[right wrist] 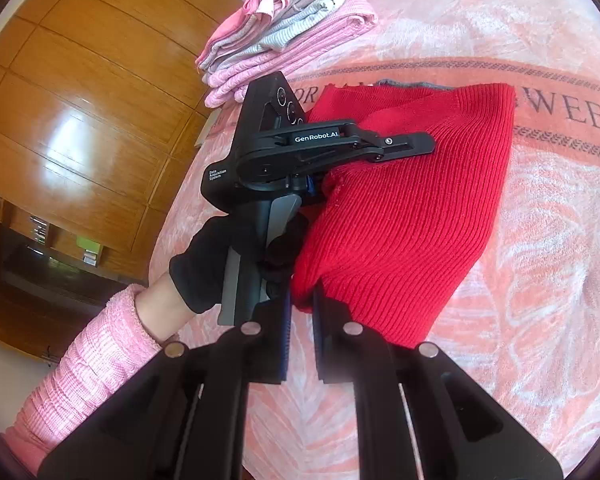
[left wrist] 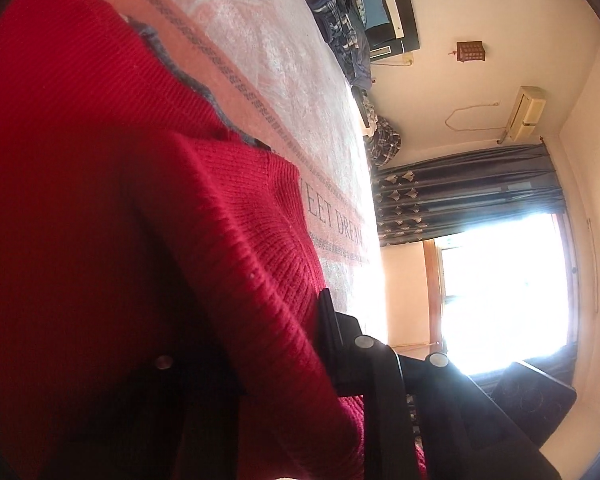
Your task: Fold small clothes
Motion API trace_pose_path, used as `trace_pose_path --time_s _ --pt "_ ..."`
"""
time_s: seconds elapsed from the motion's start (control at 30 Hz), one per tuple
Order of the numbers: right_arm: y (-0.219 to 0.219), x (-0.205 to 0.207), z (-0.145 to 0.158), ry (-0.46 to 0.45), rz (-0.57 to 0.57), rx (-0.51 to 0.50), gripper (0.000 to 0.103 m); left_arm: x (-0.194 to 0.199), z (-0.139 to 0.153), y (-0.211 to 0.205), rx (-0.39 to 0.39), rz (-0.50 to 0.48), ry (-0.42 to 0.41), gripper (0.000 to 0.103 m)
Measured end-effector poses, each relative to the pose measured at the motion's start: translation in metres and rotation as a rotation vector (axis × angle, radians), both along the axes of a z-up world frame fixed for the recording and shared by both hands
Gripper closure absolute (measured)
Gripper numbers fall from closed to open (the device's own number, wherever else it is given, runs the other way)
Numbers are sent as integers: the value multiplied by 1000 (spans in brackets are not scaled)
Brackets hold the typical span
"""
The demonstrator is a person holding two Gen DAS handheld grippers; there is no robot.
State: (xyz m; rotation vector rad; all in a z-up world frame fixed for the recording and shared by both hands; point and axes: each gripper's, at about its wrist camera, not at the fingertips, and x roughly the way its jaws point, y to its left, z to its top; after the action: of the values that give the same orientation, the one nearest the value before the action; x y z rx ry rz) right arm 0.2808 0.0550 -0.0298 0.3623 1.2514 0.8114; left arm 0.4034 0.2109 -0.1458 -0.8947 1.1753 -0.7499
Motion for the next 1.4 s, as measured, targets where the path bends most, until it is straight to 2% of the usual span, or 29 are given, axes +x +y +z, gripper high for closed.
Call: trace_pose_path --time_s 0.1,0.3,0.4,0.57,0.7,0.87,0.93,1.03,1.1,1.17,1.23,1.3,1.4 --pt "10 -1 0 3 14 2 95 -3 13 9 35 -5 -73 88" --pt "51 1 17 -33 68 38 95 -5 64 36 75 -20 -254 88" --pt "84 7 22 -45 104 52 95 -6 83 65 81 11 -309 88" --pt "151 15 19 -55 176 54 95 -12 102 124 143 45 -376 89" --pt "197 22 0 -35 210 33 95 -14 93 167 179 91 -366 88" --pt "236 24 -44 12 233 -44 95 -17 49 207 277 97 -299 88" --pt "246 24 -61 32 236 -74 95 -19 34 214 287 105 -267 88" --pt "251 24 -78 62 241 -94 88 -21 17 216 317 91 -247 87" --pt "249 20 -76 63 255 -96 80 -24 10 216 329 89 -238 83" --pt "239 17 -66 49 262 -91 53 -26 6 220 302 103 -216 80" --pt "216 16 -49 10 244 -91 45 -27 5 225 282 119 -201 69" --pt "186 19 -36 -9 191 -89 45 -26 8 230 277 142 -195 59" --pt "133 36 -24 -13 54 -88 45 -25 16 240 254 210 -196 46"
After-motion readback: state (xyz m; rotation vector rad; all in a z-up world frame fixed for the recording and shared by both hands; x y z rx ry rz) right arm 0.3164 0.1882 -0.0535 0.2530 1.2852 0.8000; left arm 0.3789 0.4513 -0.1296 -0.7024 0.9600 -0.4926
